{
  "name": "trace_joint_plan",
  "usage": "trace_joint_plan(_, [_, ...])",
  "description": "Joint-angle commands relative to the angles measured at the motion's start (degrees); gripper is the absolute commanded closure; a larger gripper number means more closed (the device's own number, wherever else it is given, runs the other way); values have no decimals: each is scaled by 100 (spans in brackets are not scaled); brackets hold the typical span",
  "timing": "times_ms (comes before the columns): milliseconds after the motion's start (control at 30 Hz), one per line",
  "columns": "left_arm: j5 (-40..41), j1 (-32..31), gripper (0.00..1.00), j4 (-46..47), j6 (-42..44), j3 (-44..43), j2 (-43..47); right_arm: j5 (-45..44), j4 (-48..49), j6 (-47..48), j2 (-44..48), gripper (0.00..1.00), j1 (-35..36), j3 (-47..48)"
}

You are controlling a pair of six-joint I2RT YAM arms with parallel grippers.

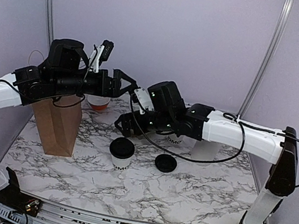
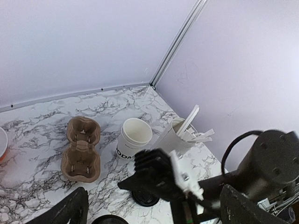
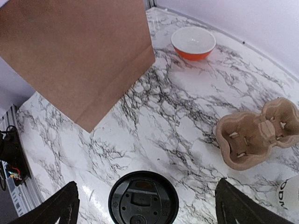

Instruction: Pack the takeout coffee

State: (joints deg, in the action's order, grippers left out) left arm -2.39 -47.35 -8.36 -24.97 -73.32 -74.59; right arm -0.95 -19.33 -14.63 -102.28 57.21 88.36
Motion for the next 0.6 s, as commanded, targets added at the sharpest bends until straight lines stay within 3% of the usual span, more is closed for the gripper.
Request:
trace_joint_plan(0, [283, 42, 1, -96, 229, -359, 363, -404, -822, 256, -329, 1, 167, 471])
trace_joint_plan(567, [2241, 243, 1, -151, 16, -52, 1578, -358, -1805, -110, -1102, 10, 326, 1238])
